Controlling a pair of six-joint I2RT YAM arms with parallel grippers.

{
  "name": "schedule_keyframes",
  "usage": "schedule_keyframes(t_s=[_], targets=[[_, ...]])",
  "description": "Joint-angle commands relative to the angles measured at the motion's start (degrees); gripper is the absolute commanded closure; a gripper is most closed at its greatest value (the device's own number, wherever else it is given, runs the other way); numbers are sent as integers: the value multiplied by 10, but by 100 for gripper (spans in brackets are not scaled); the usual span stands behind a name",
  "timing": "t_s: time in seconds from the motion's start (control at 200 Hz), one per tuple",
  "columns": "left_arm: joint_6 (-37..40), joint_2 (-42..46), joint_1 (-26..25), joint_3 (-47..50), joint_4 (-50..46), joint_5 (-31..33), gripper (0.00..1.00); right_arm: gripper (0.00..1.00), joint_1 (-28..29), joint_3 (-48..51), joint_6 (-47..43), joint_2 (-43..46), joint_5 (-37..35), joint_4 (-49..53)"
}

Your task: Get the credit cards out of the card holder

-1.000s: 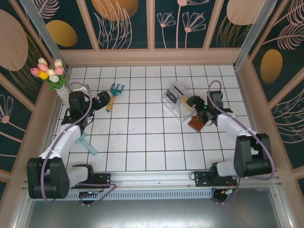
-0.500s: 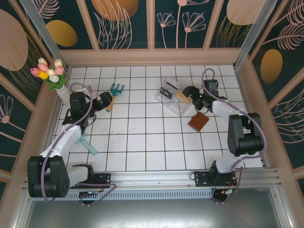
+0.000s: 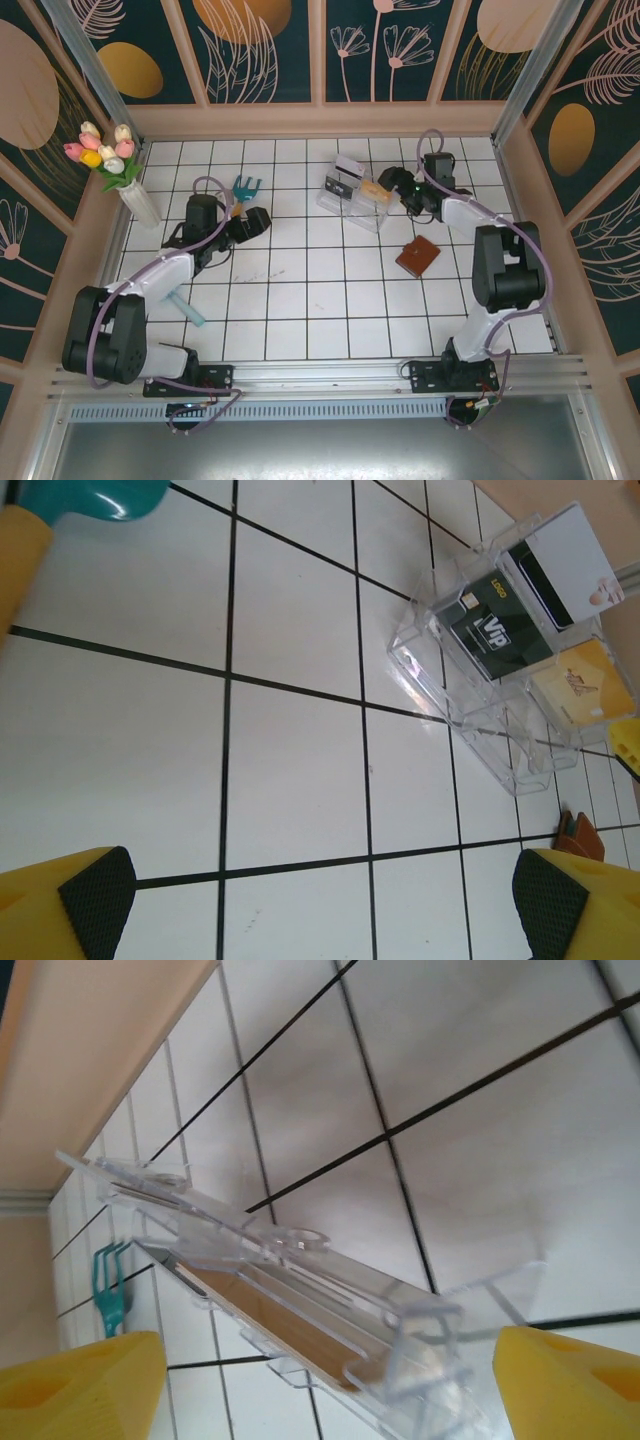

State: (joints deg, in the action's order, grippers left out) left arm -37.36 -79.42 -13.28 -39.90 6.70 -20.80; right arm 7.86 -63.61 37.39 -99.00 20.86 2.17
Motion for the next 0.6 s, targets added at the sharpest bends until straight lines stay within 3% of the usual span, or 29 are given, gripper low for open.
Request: schedule_keyframes(t_s=[0.0,0.26,0.39,0.485,0.591], targets=[[-14,-12,-14,-22,20,-7,1,11,-5,30,-28,100,-97,82],[-17,-52,-43,-38,44,-8,2,10,-13,156,-23,225,-240,190],[-17,-69,-47,-47,48,-12,1,11,-52,183,-33,206,-194,161],[-10,-81,-49,-59,31,-13,1,22,-74,175,-40,163,-128,128],[-8,-86,-52,-61,17,-8,1,23,-77,152,-48,127,-145,132]])
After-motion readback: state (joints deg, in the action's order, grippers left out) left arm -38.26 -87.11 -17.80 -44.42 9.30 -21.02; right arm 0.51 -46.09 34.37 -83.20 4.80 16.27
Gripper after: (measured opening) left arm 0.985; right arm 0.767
